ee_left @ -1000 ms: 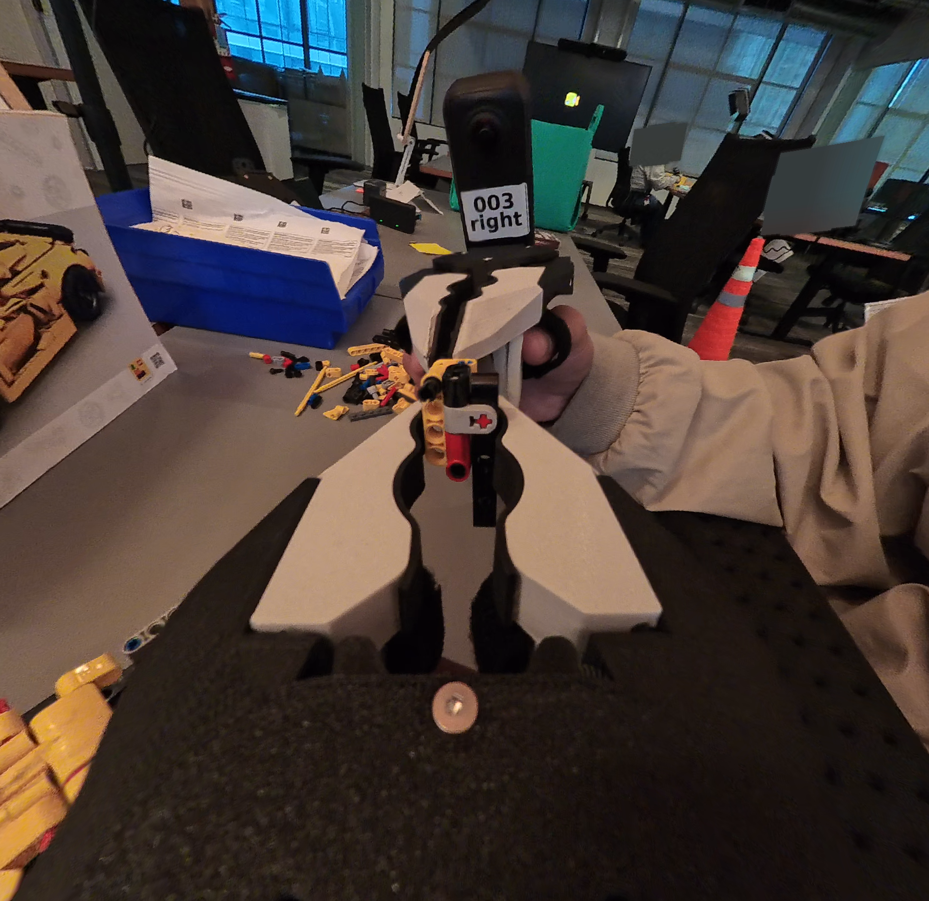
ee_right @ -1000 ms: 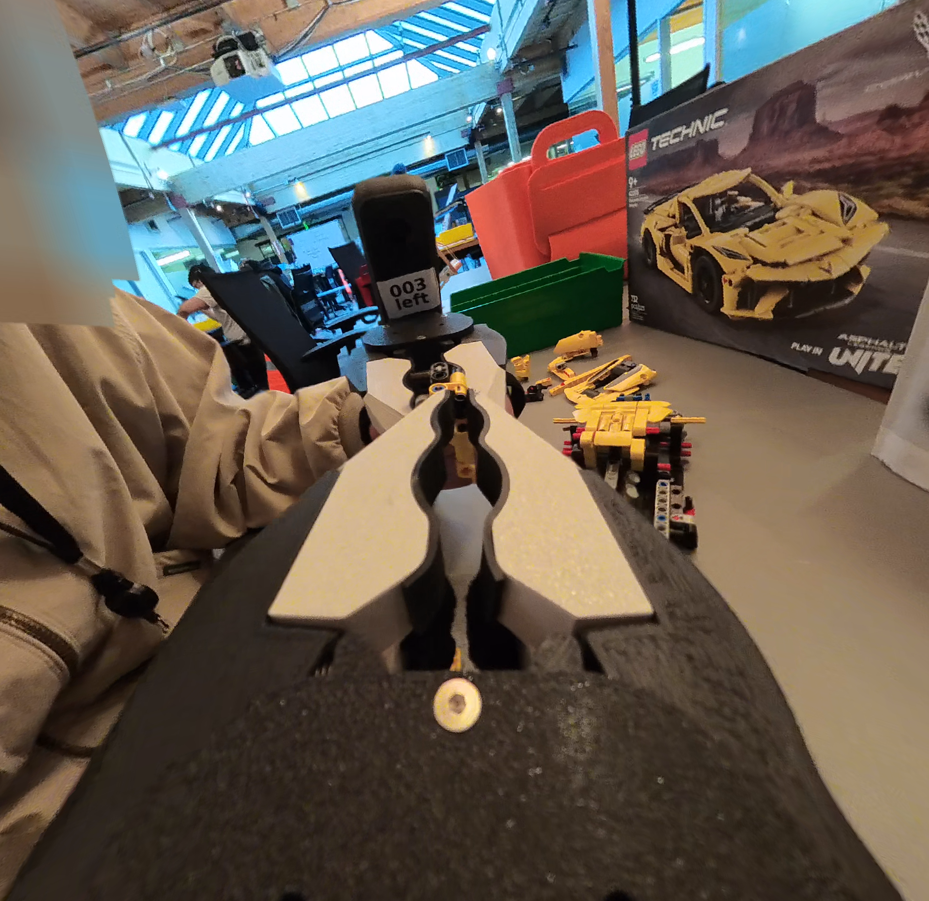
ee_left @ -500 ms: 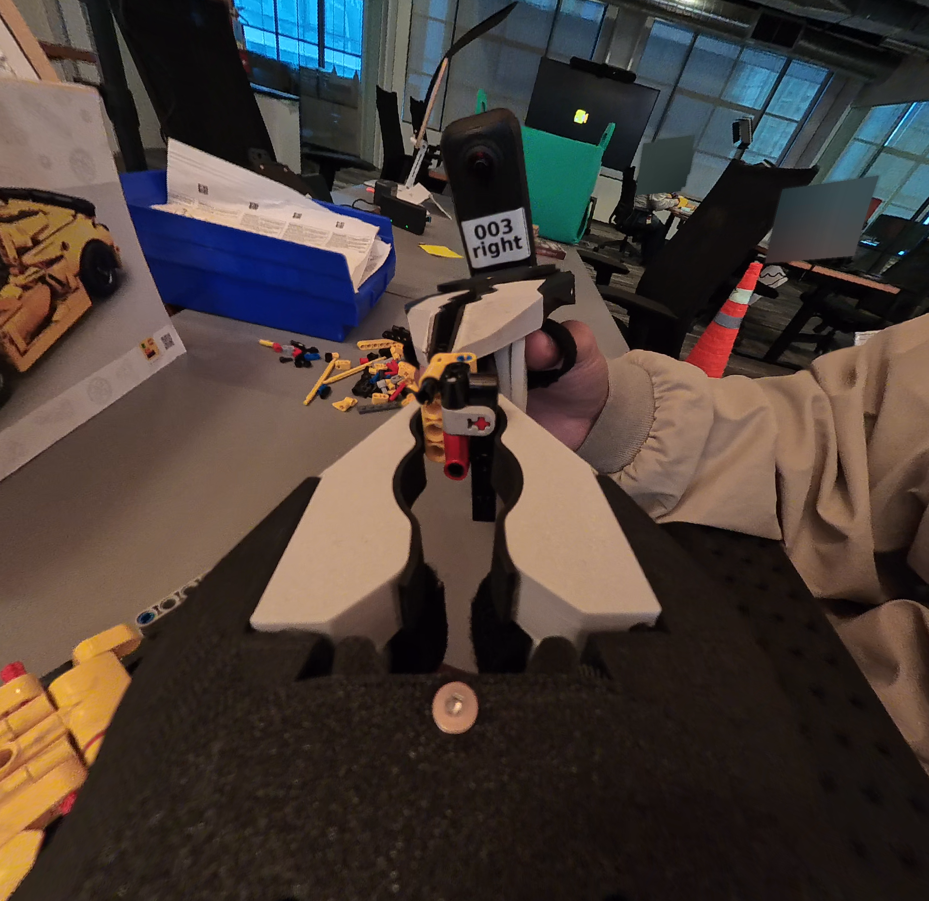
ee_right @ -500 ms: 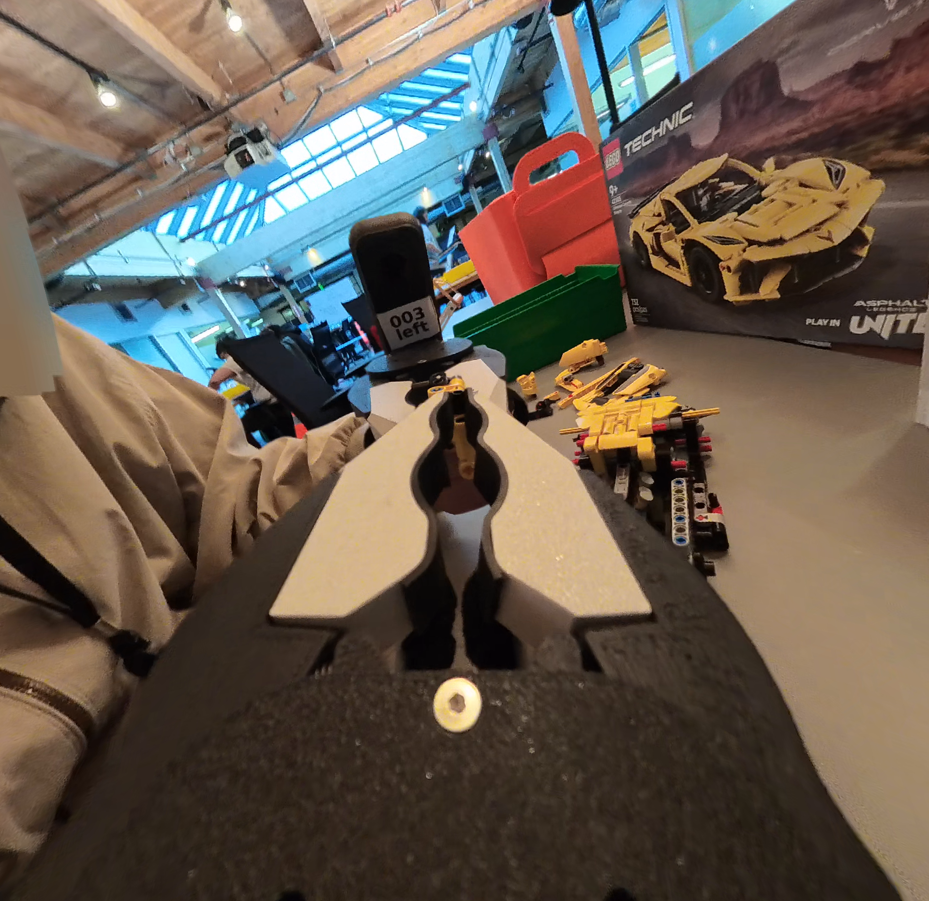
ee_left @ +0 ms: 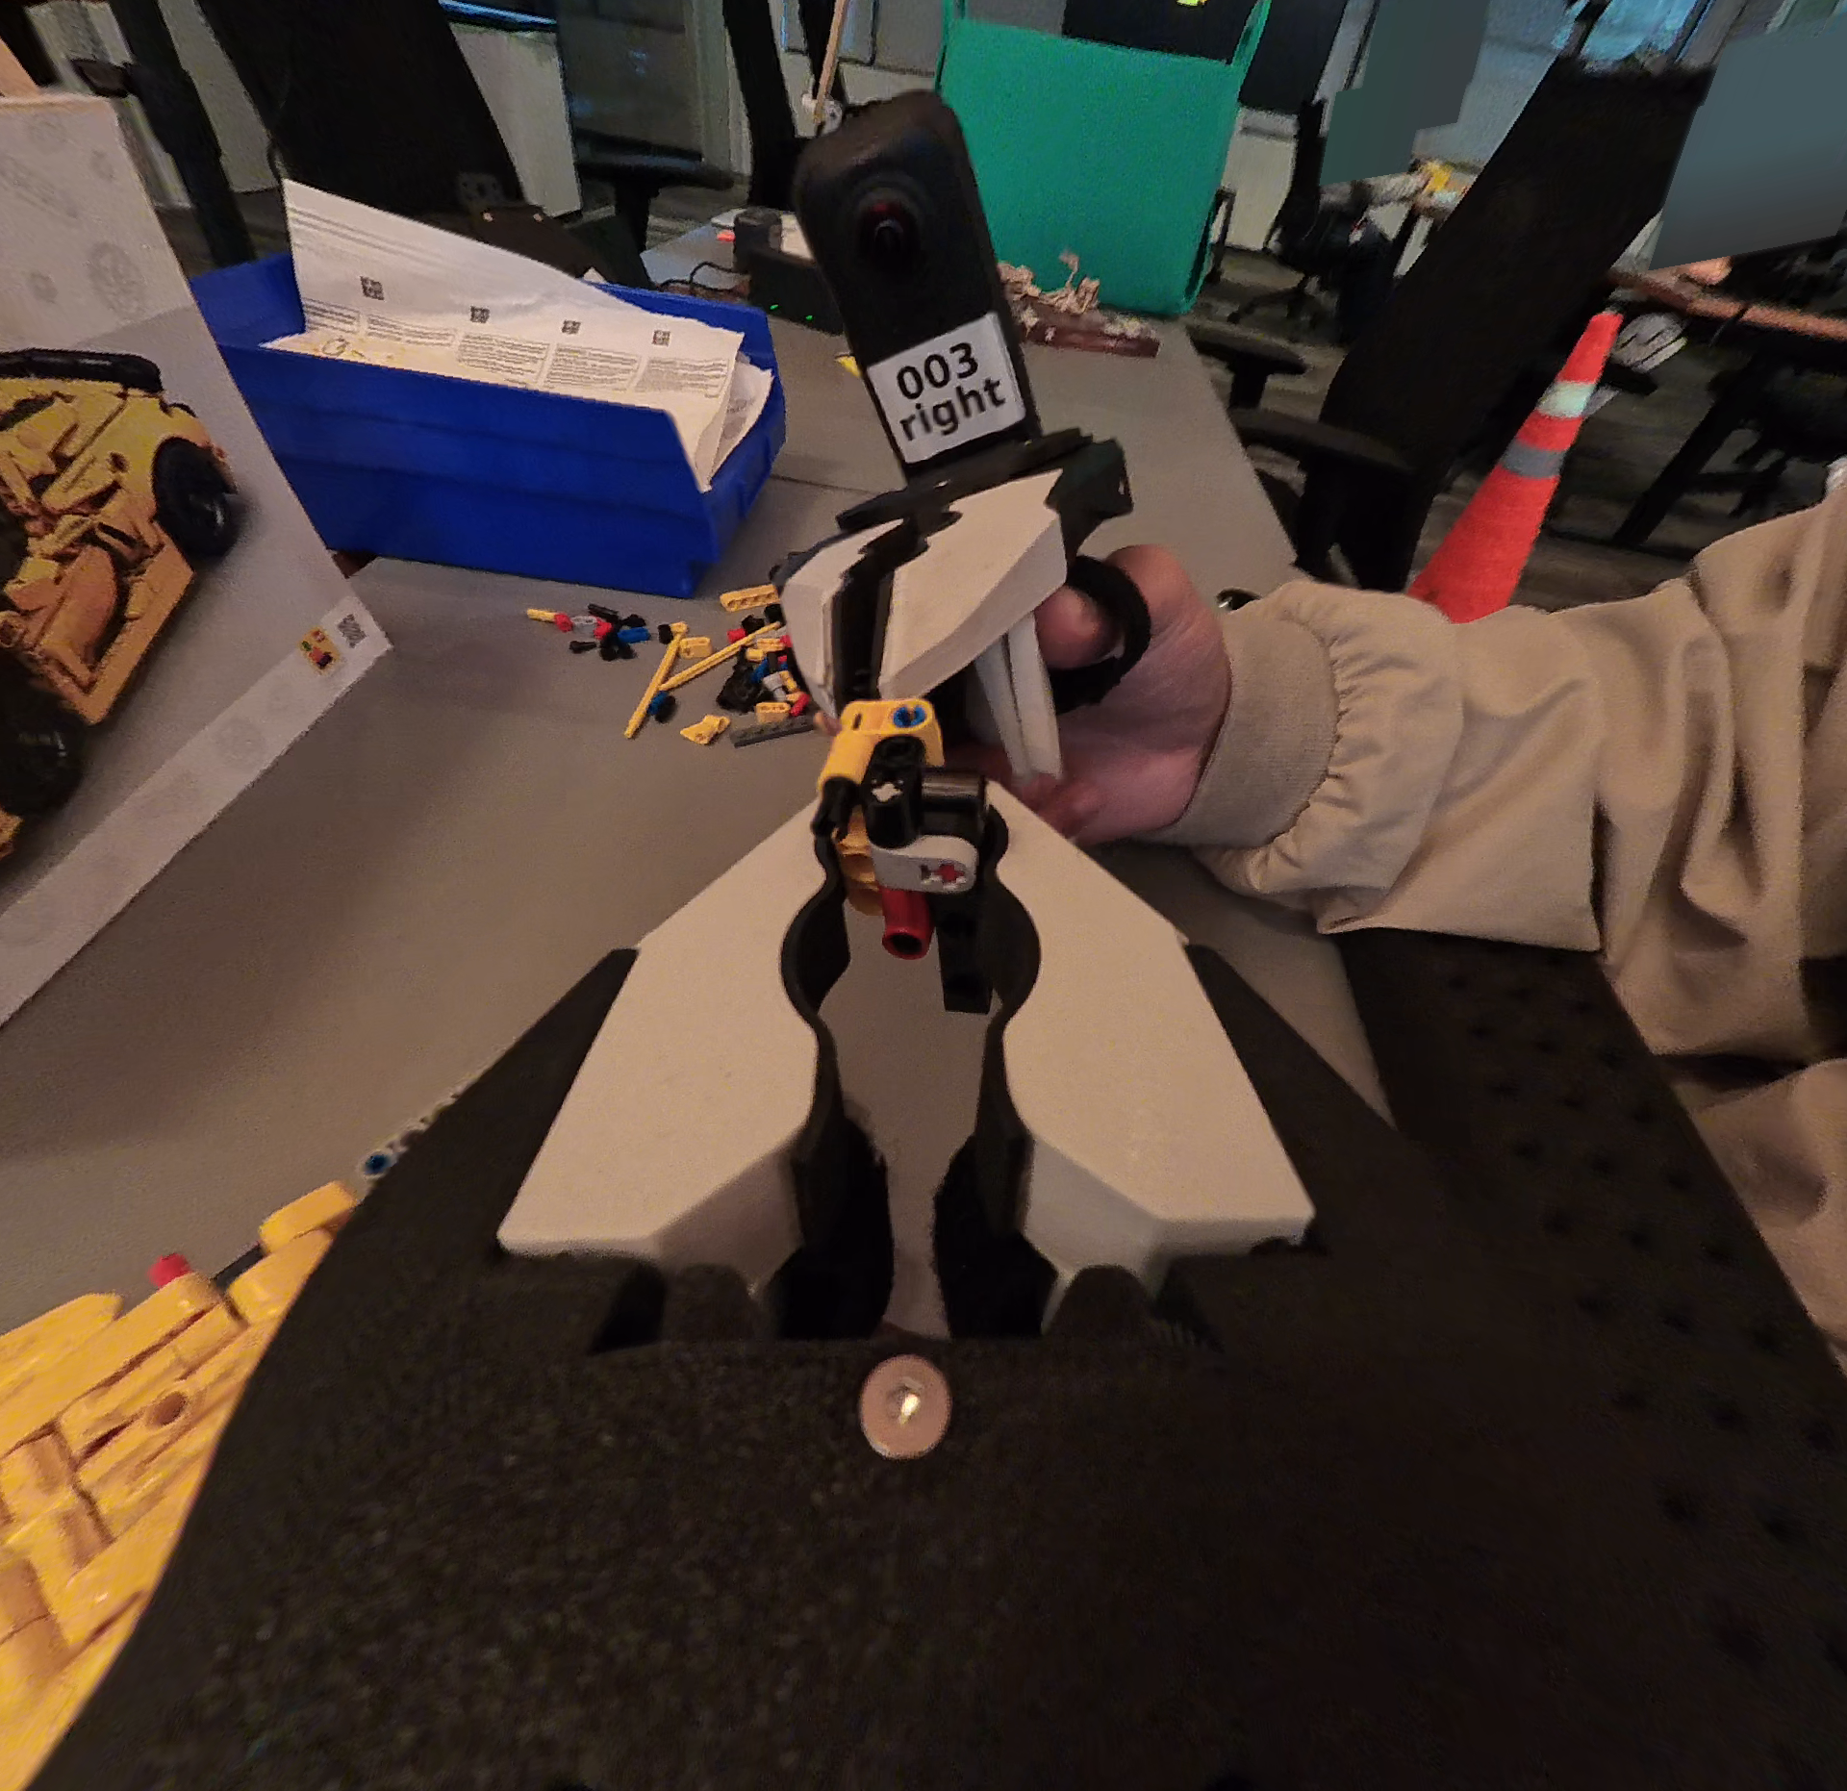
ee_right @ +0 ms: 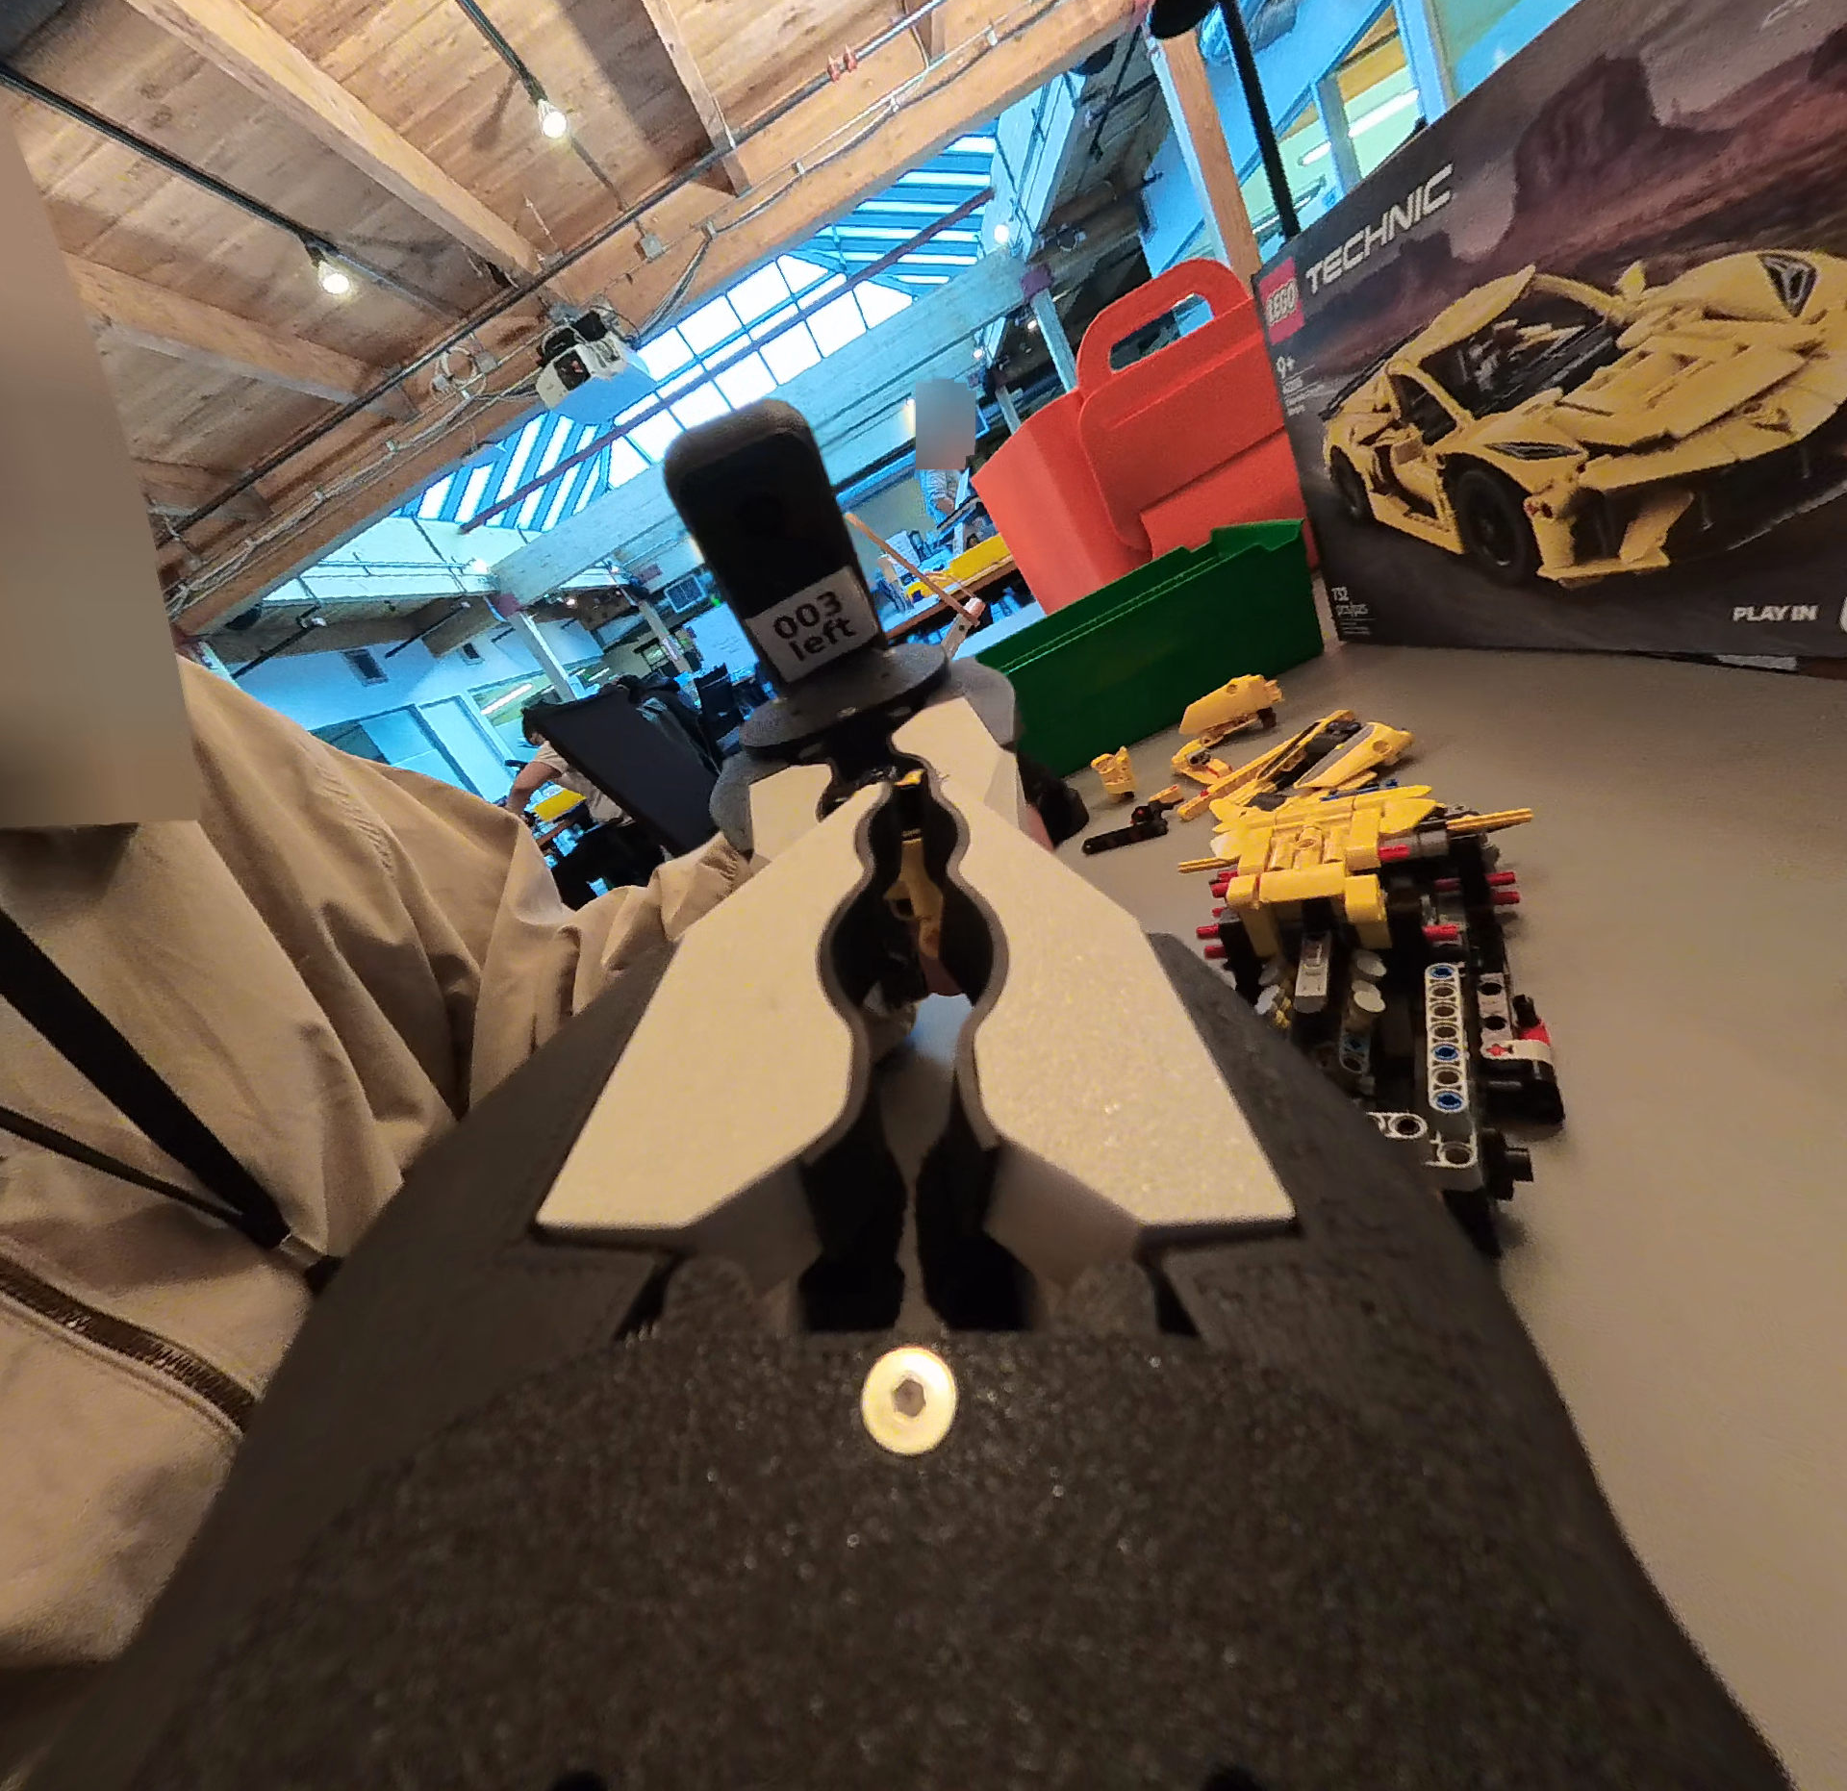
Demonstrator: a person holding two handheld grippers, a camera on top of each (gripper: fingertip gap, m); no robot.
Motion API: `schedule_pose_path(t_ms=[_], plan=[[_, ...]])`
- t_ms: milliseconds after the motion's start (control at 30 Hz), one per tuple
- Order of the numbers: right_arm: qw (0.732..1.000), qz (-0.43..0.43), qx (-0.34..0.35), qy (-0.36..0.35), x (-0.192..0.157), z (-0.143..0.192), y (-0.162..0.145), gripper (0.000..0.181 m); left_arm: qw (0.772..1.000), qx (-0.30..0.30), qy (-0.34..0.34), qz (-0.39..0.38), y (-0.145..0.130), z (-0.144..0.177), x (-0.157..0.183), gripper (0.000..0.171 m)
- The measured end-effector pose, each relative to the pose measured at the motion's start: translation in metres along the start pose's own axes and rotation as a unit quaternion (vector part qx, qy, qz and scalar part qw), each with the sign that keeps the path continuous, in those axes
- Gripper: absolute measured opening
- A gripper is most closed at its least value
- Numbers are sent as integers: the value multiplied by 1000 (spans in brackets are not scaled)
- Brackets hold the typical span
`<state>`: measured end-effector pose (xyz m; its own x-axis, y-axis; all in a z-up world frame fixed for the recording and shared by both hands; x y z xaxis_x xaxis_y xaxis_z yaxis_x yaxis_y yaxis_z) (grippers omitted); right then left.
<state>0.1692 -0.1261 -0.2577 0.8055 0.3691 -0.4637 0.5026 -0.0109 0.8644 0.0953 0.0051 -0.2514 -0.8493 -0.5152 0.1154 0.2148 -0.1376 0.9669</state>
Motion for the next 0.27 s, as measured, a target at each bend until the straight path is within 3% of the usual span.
schedule_pose_path(t_ms=[267], plan=[[1000, -14, 2, -1, 3, -3, -3, 0, 999, -30, 7, -13, -3, 0, 0, 20]])
Point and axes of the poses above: each gripper's, where its closed fingertips meet, z back along the fingers, y out of its top, x = y × z across the jaws, the point moved 9 cm from there along z, back along the fingers
